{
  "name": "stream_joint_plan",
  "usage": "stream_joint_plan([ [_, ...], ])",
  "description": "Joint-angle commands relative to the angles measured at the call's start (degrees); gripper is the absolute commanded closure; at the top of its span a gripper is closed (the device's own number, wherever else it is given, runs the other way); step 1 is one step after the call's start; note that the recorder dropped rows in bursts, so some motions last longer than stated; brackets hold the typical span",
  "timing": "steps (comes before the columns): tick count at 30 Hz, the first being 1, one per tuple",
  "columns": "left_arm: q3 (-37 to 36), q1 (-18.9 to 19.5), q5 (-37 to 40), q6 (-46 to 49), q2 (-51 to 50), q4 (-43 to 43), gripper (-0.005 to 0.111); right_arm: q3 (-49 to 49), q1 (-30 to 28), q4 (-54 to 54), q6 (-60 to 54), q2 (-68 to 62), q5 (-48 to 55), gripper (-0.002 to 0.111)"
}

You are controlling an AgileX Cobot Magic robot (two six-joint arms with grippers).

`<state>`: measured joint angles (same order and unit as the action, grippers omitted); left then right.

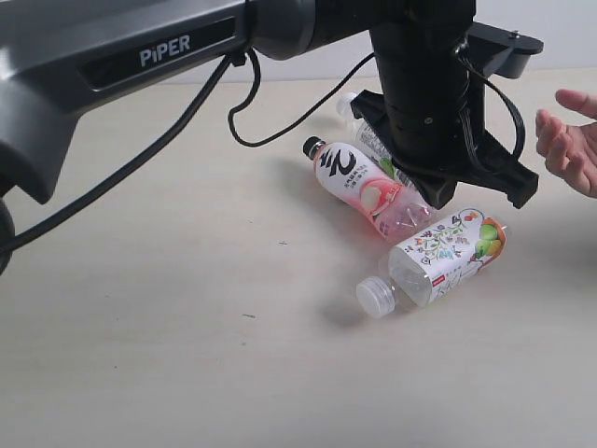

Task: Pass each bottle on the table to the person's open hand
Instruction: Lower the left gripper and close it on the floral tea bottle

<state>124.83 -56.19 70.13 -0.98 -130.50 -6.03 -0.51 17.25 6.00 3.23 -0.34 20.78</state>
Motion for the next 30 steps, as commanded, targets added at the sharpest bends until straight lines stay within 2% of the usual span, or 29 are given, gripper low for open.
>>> stream_joint_plan([
  [1, -0.2, -0.08, -0.16, 0.03, 0.59, 0.39, 0.107, 0.13, -0.24, 0.2, -0.11, 0.34, -0.22, 0.108],
  [16, -0.54, 0.4, -0.16, 0.52, 0.59, 0.39, 0.107, 0.13, -0.24, 0.2, -0.11, 0.34, -0.22, 0.108],
  [30, -7.57, 0.4, -0.16, -1.88, 0.59, 0.29, 0.107, 0.13, -0.24, 0.2, -0.11, 0.34, -0.22, 0.108],
])
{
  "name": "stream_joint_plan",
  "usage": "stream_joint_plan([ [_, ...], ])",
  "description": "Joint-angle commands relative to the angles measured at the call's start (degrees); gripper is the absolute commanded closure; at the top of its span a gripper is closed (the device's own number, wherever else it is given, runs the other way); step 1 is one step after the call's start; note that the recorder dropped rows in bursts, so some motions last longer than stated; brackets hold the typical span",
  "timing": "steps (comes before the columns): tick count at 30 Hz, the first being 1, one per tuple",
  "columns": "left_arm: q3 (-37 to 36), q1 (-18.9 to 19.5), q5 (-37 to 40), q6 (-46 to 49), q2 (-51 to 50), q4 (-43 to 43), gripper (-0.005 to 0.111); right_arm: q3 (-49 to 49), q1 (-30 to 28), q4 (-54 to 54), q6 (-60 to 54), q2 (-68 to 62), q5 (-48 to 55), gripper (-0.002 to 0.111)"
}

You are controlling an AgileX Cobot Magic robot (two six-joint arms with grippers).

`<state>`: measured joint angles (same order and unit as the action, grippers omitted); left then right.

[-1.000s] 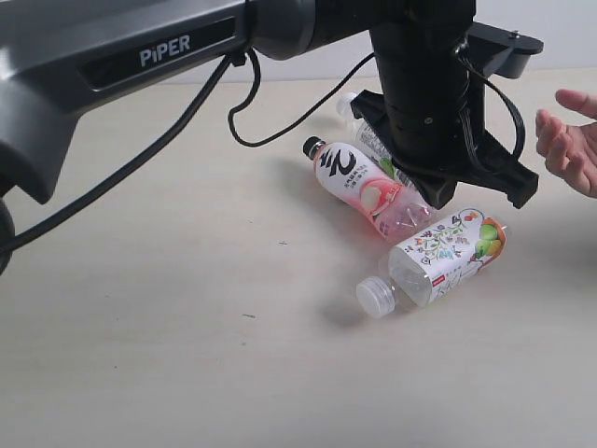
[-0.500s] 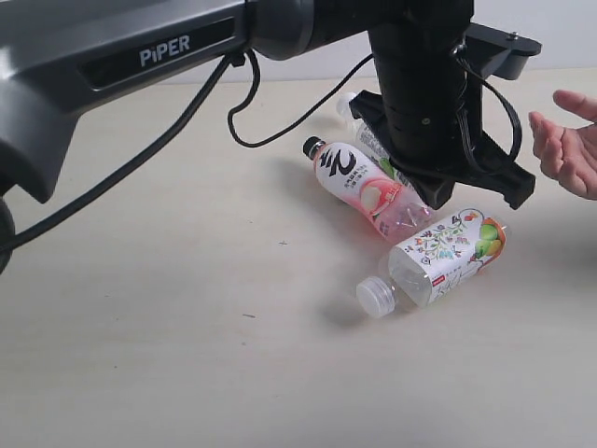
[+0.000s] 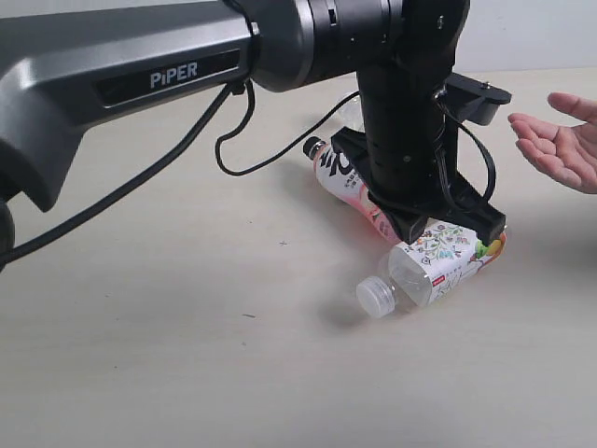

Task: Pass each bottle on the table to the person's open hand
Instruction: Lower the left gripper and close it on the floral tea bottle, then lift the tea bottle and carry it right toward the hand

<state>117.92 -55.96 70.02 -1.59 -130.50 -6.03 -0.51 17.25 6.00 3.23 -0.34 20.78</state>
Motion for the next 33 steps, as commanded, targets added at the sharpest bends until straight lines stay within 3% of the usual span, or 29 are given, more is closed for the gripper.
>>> stream_joint_plan([
  [1, -0.65, 0.03, -0.06, -1.27, 0.59, 0.29, 0.107, 0.13, -0.24, 0.2, -0.11, 0.34, -0.22, 0.108],
  [6, -0.65, 0.03, -0.06, -1.51, 0.48, -0.5, 0.105, 0.13, -0.24, 0.2, -0.11, 0.34, -0.22, 0.108],
  [9, -0.65, 0.03, -0.06, -1.74, 0.38, -1.59, 0.093, 0.13, -0.24, 0.2, -0.11, 0.34, -0.22, 0.108],
  [12, -0.65, 0.03, -0.06, -1.74, 0.14, -2.19, 0.068, 0.13, -0.24, 0.2, -0.11, 0.34, -0.22, 0.108],
  [16, -0.65, 0.03, -0.06, -1.29, -0.76, -2.16, 0.027, 0.13, -0.24, 0.2, -0.11, 0.34, -0.22, 0.108],
  [18, -0.65, 0.03, -0.06, -0.91, -1.56, -2.07, 0.014, 0.13, -0.24, 0.2, -0.11, 0.34, -0.22, 0.108],
  [33, -0.65, 0.03, -4.66, 3.36, -5.26, -1.64, 0.013, 0.13, -0.24, 0.2, -0.11, 0.34, -0.22, 0.108],
])
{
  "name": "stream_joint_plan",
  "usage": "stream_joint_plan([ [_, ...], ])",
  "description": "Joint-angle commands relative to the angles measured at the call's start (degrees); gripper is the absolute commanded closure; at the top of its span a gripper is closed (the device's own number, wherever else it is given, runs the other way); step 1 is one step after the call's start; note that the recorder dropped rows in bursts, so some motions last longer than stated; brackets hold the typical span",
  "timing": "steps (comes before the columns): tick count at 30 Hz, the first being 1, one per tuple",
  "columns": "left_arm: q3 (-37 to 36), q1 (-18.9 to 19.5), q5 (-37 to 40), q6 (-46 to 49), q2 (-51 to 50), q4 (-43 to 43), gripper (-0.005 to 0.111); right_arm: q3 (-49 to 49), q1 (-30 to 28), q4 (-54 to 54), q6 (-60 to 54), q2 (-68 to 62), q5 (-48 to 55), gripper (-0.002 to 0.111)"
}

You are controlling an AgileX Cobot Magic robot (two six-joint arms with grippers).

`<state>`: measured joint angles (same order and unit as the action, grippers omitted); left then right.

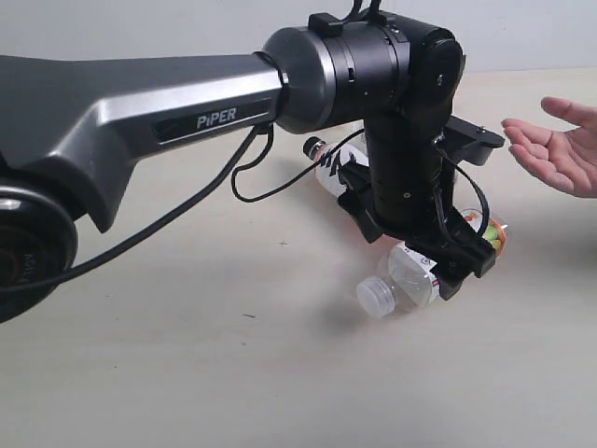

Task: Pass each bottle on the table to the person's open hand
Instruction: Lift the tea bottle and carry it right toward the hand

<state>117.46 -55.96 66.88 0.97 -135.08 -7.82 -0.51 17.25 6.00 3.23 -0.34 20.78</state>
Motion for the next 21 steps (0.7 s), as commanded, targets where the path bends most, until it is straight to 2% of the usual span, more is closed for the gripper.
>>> stream_joint_plan([
  [1, -0.2, 0.03, -1.72, 0.91, -1.19, 0.15, 0.013, 0.13, -0.24, 0.2, -0.11, 0.34, -0.22, 0.108],
  [7, -0.2, 0.03, -3.35, 1.72, -3.86, 0.27, 0.013, 0.13, -0.24, 0.2, -0.11, 0.34, -0.22, 0.108],
  [10, -0.2, 0.03, -3.85, 1.72, -3.95, 0.27, 0.019, 0.13, -0.24, 0.2, -0.11, 0.34, -0.22, 0.108],
  [13, -0.2, 0.03, -3.22, 1.61, -3.95, 0.27, 0.05, 0.13, -0.24, 0.2, -0.11, 0.34, -0.22, 0.108],
  [16, -0.2, 0.03, -1.62, 0.52, -3.95, -0.1, 0.091, 0.13, -0.24, 0.2, -0.11, 0.34, -0.22, 0.108],
  [18, -0.2, 0.03, 0.47, 0.09, -3.95, -0.77, 0.107, 0.13, -0.24, 0.2, -0.11, 0.34, -0.22, 0.108],
  [21, -0.2, 0.03, 2.71, 0.09, -3.69, -1.85, 0.107, 0.13, -0.24, 0.2, -0.11, 0.34, -0.22, 0.108],
])
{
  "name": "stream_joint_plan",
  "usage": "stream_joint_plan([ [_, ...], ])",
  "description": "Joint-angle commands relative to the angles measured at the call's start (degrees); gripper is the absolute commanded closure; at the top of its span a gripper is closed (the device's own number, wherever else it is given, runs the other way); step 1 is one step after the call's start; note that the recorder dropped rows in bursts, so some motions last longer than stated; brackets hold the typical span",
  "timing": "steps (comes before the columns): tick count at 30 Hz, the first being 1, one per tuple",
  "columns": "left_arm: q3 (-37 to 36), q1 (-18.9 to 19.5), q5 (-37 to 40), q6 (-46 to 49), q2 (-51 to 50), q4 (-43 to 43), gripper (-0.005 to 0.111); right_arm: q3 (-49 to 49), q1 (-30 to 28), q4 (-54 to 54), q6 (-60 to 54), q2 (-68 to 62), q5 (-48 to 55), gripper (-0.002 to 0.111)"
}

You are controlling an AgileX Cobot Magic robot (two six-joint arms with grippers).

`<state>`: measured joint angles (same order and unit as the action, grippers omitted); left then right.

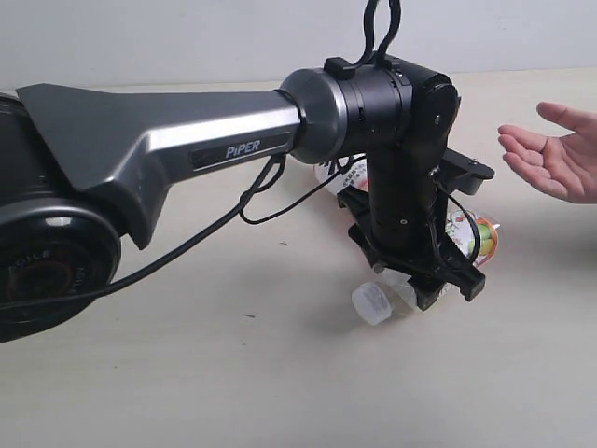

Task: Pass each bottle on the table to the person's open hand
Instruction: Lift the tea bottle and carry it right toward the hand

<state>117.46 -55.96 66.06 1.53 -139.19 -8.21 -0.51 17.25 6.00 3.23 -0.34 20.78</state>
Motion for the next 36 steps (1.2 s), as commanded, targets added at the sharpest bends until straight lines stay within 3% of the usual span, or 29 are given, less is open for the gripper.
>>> stream_joint_plan([
  [1, -0.2, 0.03, 3.91, -0.47, 1.0, -2.01, 0.107, 0.13, -0.24, 0.2, -0.11, 0.34, -0.22, 0.108],
  [20, -0.59, -1.26, 3.91, -2.2, 12.86, -9.47, 0.107, 0.13, -0.24, 0.2, -0.11, 0.34, -0.22, 0.108],
  [22, -0.59, -1.26, -4.86, -3.18, 13.34, -11.83, 0.107, 0.13, -0.24, 0.2, -0.11, 0.34, -0.22, 0.108],
  [25, -0.71, -1.31, -28.39, -10.4, 11.35, -15.89, 0.107, 0.13, -0.24, 0.2, -0.11, 0.34, -0.22, 0.108],
  [27, -0.8, -1.31, -36.03, -14.86, 9.52, -19.6, 0.107, 0.13, -0.24, 0.2, -0.11, 0.34, -0.22, 0.108],
  [30, -0.8, -1.19, -38.63, -15.72, 6.63, -26.54, 0.107, 0.13, -0.24, 0.2, -0.11, 0.34, -0.22, 0.108],
  [36, -0.8, -1.09, -44.83, -15.72, 5.28, -28.81, 0.107, 0.13, -0.24, 0.2, -0.11, 0.34, -0.22, 0.108],
])
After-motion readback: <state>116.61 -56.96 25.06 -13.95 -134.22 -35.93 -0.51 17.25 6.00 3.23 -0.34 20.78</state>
